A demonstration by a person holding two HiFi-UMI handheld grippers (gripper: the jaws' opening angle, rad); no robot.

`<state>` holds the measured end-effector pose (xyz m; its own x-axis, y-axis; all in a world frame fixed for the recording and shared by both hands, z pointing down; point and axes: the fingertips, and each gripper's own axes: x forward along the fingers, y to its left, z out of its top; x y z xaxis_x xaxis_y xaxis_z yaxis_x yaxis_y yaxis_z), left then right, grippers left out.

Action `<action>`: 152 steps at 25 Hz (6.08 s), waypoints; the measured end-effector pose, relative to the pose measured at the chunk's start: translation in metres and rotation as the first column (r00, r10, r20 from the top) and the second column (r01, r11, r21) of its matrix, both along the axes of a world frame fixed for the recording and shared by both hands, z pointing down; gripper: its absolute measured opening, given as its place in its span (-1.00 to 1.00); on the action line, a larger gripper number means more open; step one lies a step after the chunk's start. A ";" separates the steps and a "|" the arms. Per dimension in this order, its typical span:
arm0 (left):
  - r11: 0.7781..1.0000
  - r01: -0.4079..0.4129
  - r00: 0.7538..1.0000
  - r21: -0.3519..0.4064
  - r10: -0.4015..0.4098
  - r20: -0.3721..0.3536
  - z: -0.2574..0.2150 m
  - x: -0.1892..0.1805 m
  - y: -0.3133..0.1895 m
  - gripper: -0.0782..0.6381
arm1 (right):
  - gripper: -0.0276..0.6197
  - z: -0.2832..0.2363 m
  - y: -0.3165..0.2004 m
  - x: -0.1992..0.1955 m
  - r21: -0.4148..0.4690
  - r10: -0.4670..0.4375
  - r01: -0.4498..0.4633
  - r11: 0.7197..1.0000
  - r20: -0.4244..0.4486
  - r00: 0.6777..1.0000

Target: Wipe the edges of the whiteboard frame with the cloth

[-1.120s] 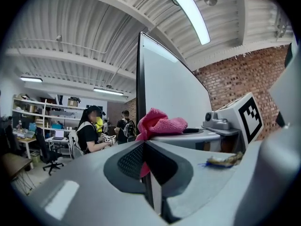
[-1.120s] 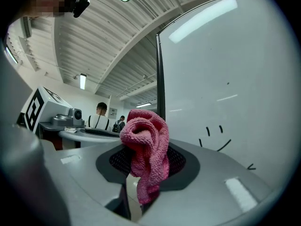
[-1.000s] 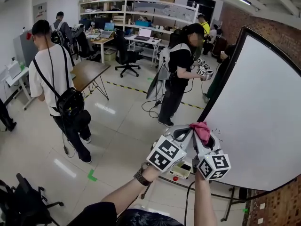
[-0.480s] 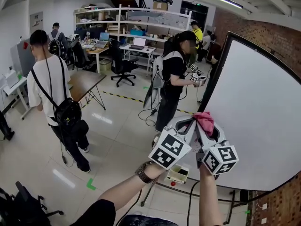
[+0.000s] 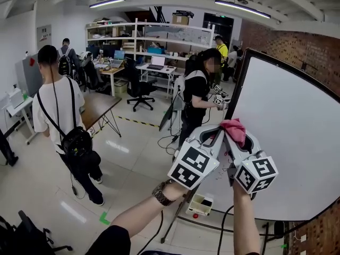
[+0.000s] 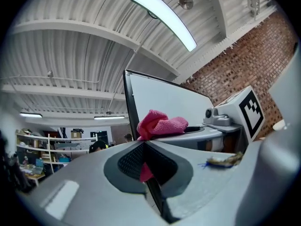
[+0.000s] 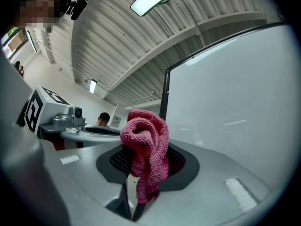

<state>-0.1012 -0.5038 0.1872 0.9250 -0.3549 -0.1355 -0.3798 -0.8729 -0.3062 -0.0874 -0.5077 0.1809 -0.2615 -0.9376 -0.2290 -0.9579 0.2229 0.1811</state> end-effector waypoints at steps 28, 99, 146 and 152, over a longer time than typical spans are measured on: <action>0.992 0.050 0.996 0.117 -0.040 -0.081 -0.165 -0.014 0.019 -0.78 | -0.54 -0.203 0.017 -0.022 0.113 0.088 -0.052 0.992 -0.345 0.935; 0.976 -0.075 0.994 0.203 0.088 -0.058 -0.202 0.215 0.178 -0.52 | -0.54 -0.256 0.196 0.254 0.181 0.281 -0.235 0.955 -0.301 0.911; 0.913 -0.184 0.975 0.363 0.216 -0.049 -0.237 0.472 0.352 -0.77 | -0.54 -0.254 0.375 0.502 0.190 0.371 -0.323 0.927 -0.354 0.859; 0.878 -0.228 0.961 0.421 0.272 -0.047 -0.236 0.511 0.385 -0.77 | -0.54 -0.260 0.396 0.535 0.210 0.400 -0.344 0.915 -0.374 0.836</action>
<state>0.4102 -0.1190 -0.0490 0.9490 -0.0063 -0.3151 -0.2132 -0.7494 -0.6269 0.4478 -0.1120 -0.0787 0.0065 -0.9522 -0.3056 -0.8007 -0.1880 0.5688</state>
